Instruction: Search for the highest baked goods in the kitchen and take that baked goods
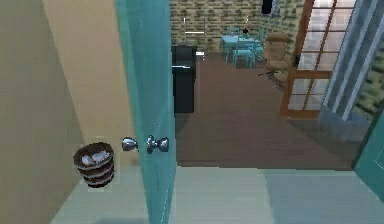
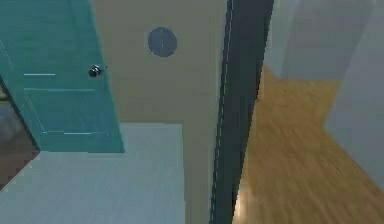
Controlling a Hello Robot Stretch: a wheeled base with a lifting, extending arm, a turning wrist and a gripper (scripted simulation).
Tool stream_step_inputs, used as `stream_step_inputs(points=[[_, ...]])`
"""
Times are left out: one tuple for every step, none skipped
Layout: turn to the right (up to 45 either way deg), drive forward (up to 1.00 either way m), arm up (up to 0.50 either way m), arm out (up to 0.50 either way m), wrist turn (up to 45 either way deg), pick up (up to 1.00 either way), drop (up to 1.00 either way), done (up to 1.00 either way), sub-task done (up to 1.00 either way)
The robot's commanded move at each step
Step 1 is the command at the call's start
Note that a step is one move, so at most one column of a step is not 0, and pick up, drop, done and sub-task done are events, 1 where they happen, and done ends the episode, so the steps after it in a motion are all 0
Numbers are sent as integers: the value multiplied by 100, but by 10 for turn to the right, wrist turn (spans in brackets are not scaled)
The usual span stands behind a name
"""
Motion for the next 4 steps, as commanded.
stream_step_inputs(points=[[360, 0, 0, 0, 0, 0, 0, 0, 0], [0, 5, 0, 0, 0, 0, 0, 0, 0], [-150, 0, 0, 0, 0, 0, 0, 0, 0], [0, 100, 0, 0, 0, 0, 0, 0, 0]])
